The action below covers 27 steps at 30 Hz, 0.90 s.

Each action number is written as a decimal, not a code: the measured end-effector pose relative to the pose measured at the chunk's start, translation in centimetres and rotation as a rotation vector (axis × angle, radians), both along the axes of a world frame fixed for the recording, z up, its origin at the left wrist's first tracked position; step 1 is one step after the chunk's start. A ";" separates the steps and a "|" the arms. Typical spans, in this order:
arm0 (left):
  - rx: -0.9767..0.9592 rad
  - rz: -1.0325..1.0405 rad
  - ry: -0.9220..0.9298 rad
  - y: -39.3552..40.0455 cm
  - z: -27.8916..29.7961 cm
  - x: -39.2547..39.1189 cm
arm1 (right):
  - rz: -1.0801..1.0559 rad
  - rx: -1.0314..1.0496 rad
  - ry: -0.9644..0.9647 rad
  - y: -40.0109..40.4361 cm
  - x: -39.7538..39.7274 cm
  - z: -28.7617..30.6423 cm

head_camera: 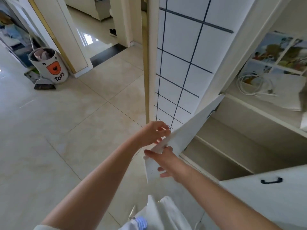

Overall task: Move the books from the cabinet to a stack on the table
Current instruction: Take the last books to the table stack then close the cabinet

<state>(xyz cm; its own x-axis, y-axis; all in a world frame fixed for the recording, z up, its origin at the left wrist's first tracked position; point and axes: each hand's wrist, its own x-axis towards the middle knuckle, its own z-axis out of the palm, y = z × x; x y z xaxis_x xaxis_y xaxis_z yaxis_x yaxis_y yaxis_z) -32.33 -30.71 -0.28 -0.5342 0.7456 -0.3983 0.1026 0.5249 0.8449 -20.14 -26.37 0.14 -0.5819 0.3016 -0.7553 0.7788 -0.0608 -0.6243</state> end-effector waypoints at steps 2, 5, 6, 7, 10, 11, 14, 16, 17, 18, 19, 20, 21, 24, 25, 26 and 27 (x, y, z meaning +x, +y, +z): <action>-0.020 -0.135 0.057 1.2 -0.2 -0.6 | -0.026 -0.005 -0.024 -0.1 -0.4 -0.2; -0.031 -0.308 0.206 2.9 -0.2 -1.6 | -0.122 -0.055 -0.079 0.1 -1.3 0.0; -0.020 -0.353 0.251 3.2 -0.2 -1.9 | -0.167 -0.075 -0.086 0.1 -1.6 0.0; -0.006 -0.388 0.275 3.6 -0.3 -2.1 | -0.214 -0.090 -0.085 0.0 -1.8 -0.1; 0.046 -0.493 0.334 4.0 -0.7 -2.4 | -0.316 -0.084 -0.051 -0.9 -2.0 -0.3; 0.083 -0.550 0.396 4.0 -0.8 -2.5 | -0.358 -0.080 -0.041 -1.3 -2.1 -0.3; 0.247 -0.675 0.695 3.7 -1.3 -2.8 | -0.442 -0.108 0.000 -2.2 -2.1 0.2; 0.321 -0.745 0.793 3.8 -1.9 -2.9 | -0.489 -0.122 0.023 -2.8 -1.8 0.8; 0.330 -0.767 0.818 3.8 -2.3 -3.0 | -0.483 -0.113 0.021 -3.1 -1.6 1.0; 0.354 -0.793 0.833 4.0 -2.5 -3.0 | -0.497 -0.101 0.020 -3.3 -1.3 1.1; 0.375 -0.814 0.838 4.2 -2.7 -3.0 | -0.504 -0.088 0.021 -3.4 -0.9 1.2; 0.386 -0.828 0.835 4.2 -3.0 -3.0 | -0.501 -0.075 0.023 -3.6 -0.6 1.3; 0.387 -0.851 0.834 4.4 -3.0 -2.6 | -0.505 -0.057 0.022 -3.6 0.0 1.4; 0.362 -0.893 0.861 4.5 -3.2 -1.9 | -0.501 -0.009 0.022 -3.5 1.5 1.2; 0.359 -0.898 0.867 4.6 -3.3 -1.5 | -0.491 0.011 0.021 -3.4 2.1 1.2; 0.369 -0.903 0.878 4.7 -3.3 -1.0 | -0.474 0.041 0.015 -3.4 2.7 1.1; 0.392 -0.905 0.894 4.8 -3.4 -0.6 | -0.448 0.086 -0.005 -3.3 3.3 1.0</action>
